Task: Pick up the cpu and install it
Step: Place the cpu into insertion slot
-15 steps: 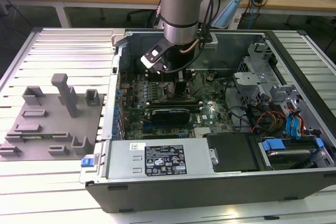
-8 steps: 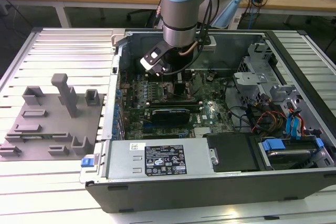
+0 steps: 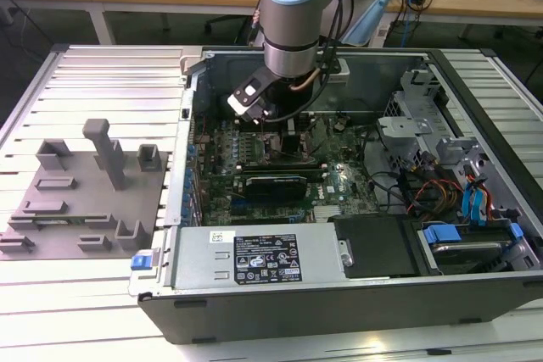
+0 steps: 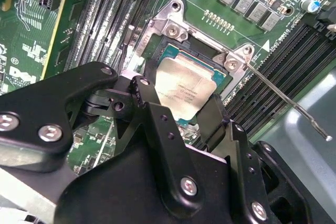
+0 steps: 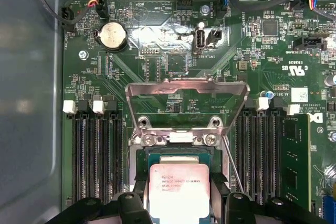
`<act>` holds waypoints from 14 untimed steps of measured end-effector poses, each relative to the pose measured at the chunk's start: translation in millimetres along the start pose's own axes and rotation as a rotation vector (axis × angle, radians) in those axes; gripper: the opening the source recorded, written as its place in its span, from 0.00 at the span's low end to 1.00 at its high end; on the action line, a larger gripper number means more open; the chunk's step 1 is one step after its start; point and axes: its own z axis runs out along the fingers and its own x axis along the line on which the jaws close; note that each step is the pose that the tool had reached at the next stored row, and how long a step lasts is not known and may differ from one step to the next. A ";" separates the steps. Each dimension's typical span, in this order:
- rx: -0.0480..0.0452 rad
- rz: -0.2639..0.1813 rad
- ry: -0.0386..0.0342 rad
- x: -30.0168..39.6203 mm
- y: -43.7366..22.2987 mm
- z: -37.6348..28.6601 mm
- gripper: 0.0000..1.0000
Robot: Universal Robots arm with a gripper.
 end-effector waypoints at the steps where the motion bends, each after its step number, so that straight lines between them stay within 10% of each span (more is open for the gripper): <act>1: 0.0000 -0.002 0.0001 0.0 0.1 0.1 0.55; 14: -0.0002 -0.011 0.0008 0.1 0.3 2.1 0.55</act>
